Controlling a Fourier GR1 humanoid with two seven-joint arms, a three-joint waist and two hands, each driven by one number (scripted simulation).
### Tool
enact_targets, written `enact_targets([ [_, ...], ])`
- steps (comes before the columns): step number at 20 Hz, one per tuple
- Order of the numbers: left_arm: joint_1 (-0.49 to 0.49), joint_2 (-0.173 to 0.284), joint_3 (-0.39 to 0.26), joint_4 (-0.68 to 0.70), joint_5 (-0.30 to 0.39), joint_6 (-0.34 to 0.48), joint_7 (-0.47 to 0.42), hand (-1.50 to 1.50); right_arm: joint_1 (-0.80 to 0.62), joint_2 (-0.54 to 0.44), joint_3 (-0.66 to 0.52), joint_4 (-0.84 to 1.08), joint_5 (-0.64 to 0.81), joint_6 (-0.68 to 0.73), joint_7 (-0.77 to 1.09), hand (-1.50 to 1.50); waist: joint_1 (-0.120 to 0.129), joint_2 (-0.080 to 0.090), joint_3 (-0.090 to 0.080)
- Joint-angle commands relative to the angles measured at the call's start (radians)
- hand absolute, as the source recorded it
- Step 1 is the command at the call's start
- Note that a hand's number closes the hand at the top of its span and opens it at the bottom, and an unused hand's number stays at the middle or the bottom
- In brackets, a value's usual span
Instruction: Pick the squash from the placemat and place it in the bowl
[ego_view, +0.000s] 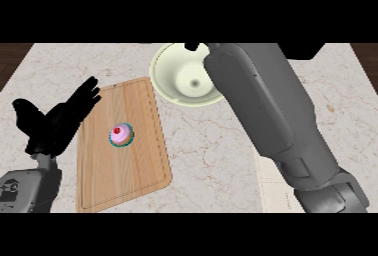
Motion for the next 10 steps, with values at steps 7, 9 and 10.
enact_targets([
  [7,-0.046,0.016,0.014,0.013,0.011,-0.022,-0.007,0.0,-0.055,-0.021,-0.157,0.424,-0.057,-0.284,-0.29,1.5,0.037,0.019,0.001],
  [9,-0.035,-0.024,-0.024,0.018,-0.018,0.003,-0.006,0.0,-0.06,-0.019,-0.167,0.492,-0.062,-0.299,-0.337,1.5,0.036,0.02,0.001],
  [10,-0.038,-0.008,-0.004,0.008,-0.001,-0.002,0.012,0.0,-0.044,-0.043,-0.182,0.516,-0.075,-0.298,-0.388,1.5,0.036,0.019,0.001],
])
